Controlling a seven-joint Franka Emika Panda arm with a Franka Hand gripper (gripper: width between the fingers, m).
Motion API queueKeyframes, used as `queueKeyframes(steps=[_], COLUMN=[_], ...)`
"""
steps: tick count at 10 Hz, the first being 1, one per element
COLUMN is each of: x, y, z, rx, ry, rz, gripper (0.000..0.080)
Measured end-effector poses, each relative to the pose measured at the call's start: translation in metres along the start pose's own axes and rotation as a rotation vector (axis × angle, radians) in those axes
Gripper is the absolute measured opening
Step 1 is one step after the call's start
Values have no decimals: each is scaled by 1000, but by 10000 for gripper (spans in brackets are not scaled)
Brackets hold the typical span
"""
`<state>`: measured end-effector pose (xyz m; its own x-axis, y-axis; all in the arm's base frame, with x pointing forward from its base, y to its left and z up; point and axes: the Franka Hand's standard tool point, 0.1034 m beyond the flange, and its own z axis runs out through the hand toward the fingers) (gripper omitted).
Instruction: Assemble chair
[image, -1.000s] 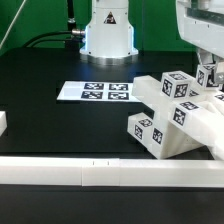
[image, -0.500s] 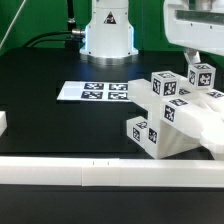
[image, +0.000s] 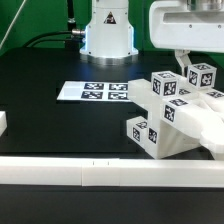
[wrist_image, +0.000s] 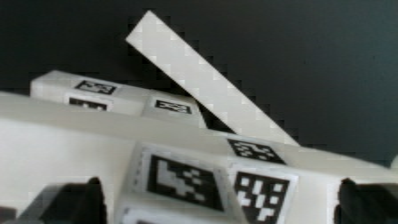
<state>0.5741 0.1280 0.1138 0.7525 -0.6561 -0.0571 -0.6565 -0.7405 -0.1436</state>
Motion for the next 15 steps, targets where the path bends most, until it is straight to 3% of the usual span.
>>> queueKeyframes(steps=[1, 3, 5, 14, 15], x=[0, 2, 4, 2, 2], y=[0, 3, 3, 7, 7], z=[0, 0, -2, 2, 2], rx=[-5, -48, -65, -87, -87], ry=[3, 26, 29, 0, 1], rz=[-80, -394, -590, -1228, -1220], gripper=[649, 649, 649, 649, 544])
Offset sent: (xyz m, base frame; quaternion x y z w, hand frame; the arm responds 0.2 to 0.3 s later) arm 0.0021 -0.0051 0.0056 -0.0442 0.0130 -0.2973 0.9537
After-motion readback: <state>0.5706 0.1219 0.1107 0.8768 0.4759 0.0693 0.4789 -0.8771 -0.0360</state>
